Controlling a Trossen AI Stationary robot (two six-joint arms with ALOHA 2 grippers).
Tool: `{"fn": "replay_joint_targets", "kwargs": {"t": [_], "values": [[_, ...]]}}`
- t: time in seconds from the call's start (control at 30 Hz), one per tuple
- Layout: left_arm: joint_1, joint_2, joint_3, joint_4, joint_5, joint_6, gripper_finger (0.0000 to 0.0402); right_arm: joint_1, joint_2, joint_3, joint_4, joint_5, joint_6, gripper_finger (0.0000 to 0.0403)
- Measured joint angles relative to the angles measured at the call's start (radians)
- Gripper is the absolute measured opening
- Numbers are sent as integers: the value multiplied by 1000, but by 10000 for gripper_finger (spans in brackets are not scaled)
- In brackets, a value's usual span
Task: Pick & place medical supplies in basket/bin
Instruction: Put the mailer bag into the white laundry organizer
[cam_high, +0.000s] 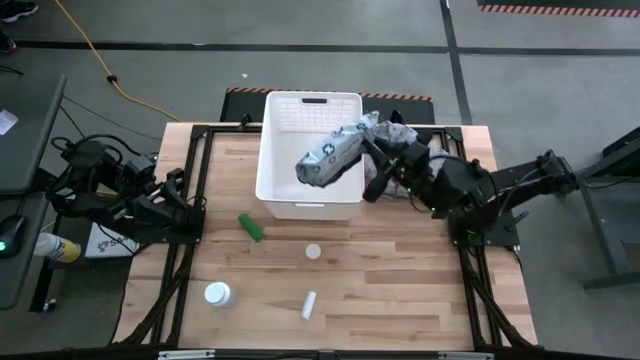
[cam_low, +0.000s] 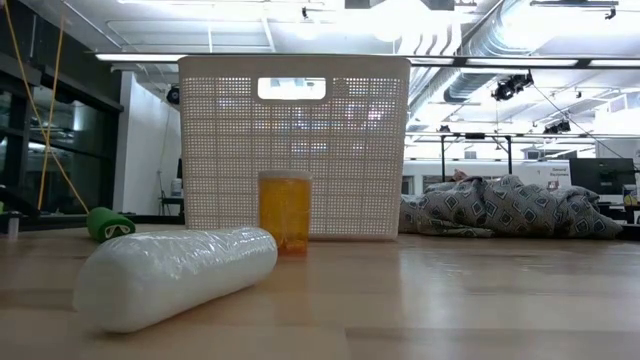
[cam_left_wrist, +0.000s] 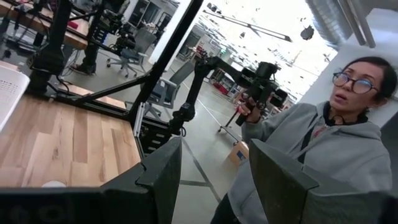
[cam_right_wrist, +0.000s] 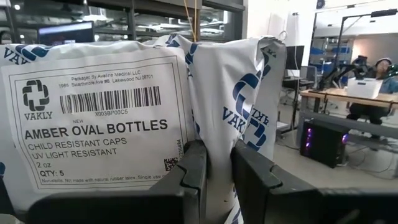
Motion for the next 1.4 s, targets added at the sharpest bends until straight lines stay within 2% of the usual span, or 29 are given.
{"fn": "replay_joint_targets", "kwargs": {"t": [0.4,0.73,0.93,1.23,1.4], "values": [[0,0,0,-3,-12,0,221,-216,10,0,-1,-225,153,51],[0,0,0,-46,-12,0,221,-377,130,15,-32,-491,351,51],[0,0,0,-60,-12,0,221,-429,261,183,-241,-574,396,51],[0,0,0,-61,-12,0,221,-488,449,516,-644,-584,402,51],[0,0,0,-78,-13,0,221,-533,495,612,-788,-646,498,51]]}}
